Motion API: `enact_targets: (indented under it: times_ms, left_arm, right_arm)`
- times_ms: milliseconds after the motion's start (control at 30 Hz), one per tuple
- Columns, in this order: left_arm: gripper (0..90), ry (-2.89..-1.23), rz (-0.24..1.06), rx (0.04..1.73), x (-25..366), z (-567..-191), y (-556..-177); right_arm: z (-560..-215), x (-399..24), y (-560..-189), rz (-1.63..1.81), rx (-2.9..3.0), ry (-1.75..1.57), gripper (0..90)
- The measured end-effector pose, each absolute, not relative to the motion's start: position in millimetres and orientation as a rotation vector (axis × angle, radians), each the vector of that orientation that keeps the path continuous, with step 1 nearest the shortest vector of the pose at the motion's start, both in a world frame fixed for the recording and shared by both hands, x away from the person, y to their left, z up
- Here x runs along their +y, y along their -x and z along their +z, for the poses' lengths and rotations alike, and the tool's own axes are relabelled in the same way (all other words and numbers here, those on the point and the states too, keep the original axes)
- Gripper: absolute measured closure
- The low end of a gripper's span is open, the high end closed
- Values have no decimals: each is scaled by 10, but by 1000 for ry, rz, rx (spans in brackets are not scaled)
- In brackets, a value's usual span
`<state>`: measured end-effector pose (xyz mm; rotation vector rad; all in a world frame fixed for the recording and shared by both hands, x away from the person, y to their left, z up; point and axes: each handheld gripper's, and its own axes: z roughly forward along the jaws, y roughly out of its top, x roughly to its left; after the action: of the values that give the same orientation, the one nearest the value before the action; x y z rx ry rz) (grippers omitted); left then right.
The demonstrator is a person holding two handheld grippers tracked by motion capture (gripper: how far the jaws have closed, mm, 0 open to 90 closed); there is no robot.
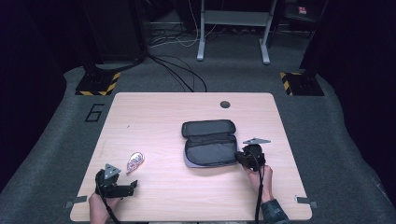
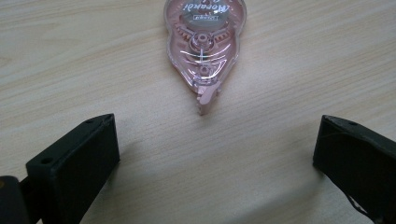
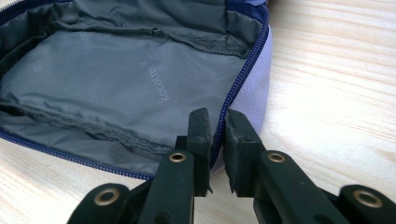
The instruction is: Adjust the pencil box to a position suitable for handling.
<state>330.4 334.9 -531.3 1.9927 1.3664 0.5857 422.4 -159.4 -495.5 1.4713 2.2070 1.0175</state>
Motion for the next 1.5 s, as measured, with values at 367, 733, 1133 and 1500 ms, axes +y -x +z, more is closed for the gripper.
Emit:
enact_targets:
  times_ms: [367, 733, 1133, 1500]
  left_arm:
    - [4, -1994, 585, 1366, 3349, -5313, -3303]
    - [4, -1994, 585, 1365, 3349, -5313, -3303]
    - [4, -1994, 585, 1365, 3349, -5313, -3303]
    - [4, -1994, 584, 1366, 3349, -5313, -3303]
  right_arm:
    - [-4971, -1471, -4153, 1037, 2237, -1455, 806]
    - [-4973, -1302, -4094, 1108, 2265, -1465, 769]
    - [-4972, -1198, -4086, 1147, 2276, -1459, 746]
    - [-4922, -1254, -4058, 1203, 2265, -1430, 422]
